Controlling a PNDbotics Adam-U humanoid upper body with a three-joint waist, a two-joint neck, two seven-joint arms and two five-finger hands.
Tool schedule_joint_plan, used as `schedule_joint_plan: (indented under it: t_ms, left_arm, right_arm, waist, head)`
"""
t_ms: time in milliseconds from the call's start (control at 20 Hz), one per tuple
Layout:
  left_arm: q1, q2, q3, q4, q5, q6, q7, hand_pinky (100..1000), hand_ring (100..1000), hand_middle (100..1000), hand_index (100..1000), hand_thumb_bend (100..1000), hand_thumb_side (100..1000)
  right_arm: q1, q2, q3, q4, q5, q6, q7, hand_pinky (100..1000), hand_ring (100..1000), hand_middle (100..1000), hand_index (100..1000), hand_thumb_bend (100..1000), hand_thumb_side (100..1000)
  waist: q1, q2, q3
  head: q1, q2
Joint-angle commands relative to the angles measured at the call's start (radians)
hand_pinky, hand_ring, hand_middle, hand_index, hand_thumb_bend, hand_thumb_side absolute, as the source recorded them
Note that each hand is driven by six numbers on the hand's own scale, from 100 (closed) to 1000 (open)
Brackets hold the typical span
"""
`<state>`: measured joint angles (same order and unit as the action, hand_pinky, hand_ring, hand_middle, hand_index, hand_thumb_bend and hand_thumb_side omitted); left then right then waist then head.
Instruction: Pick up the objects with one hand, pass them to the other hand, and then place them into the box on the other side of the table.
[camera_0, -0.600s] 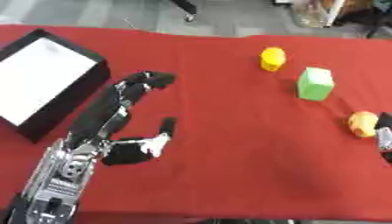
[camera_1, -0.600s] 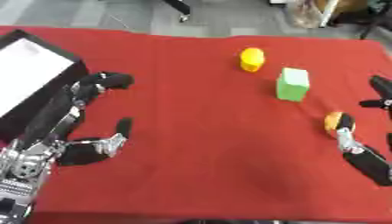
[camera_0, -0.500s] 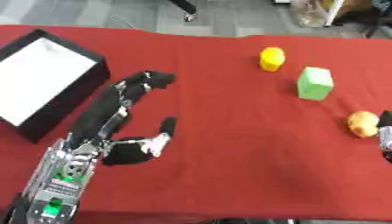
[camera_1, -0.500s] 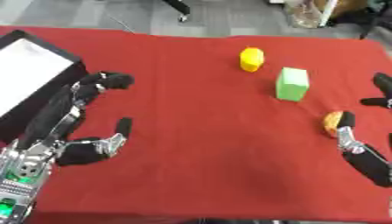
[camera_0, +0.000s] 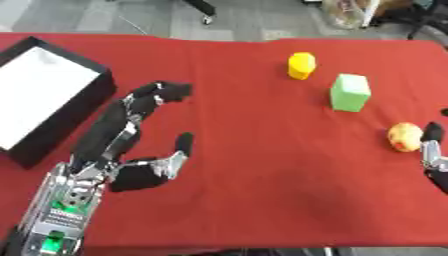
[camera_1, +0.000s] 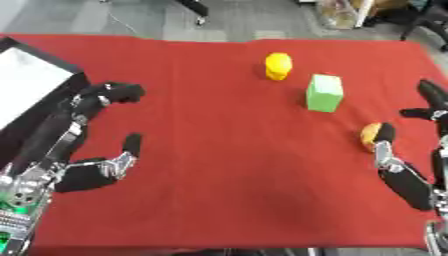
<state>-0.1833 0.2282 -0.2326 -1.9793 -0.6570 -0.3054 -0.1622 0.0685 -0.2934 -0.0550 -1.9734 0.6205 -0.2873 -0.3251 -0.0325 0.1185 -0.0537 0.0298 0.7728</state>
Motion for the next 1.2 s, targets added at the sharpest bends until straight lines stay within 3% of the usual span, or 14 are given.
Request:
schedule_joint_plan:
  t_ms: [50, 200, 400, 700, 900, 1200]
  left_arm:
    - [-0.004, 0.003, -0.003, -0.021, 0.01, -0.002, 0.002, 748, 742, 764, 926, 112, 480]
    - [-0.007, 0.006, -0.006, -0.021, 0.012, -0.007, -0.002, 748, 742, 764, 926, 114, 479]
    - [-0.006, 0.006, -0.01, -0.021, 0.012, -0.01, -0.007, 749, 743, 765, 926, 116, 478]
    - [-0.009, 0.005, -0.013, -0.021, 0.012, -0.017, -0.008, 749, 743, 765, 926, 119, 475]
    - [-0.011, 0.004, -0.016, -0.021, 0.013, -0.02, -0.011, 750, 743, 765, 926, 119, 475]
    - [-0.01, 0.002, -0.018, -0.021, 0.014, -0.022, -0.014, 749, 743, 765, 926, 119, 475]
  right_arm:
    - [-0.001, -0.045, -0.003, -0.007, -0.001, 0.017, 0.009, 959, 690, 928, 962, 100, 503]
    - [-0.007, -0.124, 0.002, 0.062, -0.033, 0.041, 0.027, 959, 693, 930, 965, 100, 451]
    - [-0.049, -0.232, 0.011, 0.194, -0.089, 0.062, 0.035, 958, 693, 929, 966, 100, 403]
    - [-0.149, -0.352, 0.048, 0.367, -0.154, 0.04, 0.052, 953, 699, 931, 968, 100, 328]
    - [-0.213, -0.401, 0.075, 0.462, -0.159, 0.035, 0.076, 947, 710, 931, 972, 100, 265]
    - [-0.282, -0.409, 0.104, 0.586, -0.147, 0.033, 0.11, 948, 714, 928, 972, 100, 267]
  waist:
    - [0.001, -0.008, 0.001]
    - [0.0, -0.009, 0.003]
    - [0.003, -0.009, 0.011]
    - [0.01, -0.009, 0.021]
    - [0.014, -0.01, 0.025]
    - [0.018, -0.011, 0.033]
  head:
    - [-0.007, -0.003]
    - [-0.028, -0.003]
    - [-0.1, -0.003]
    - [-0.2, -0.003]
    - [-0.215, -0.003]
    - [-0.222, -0.003]
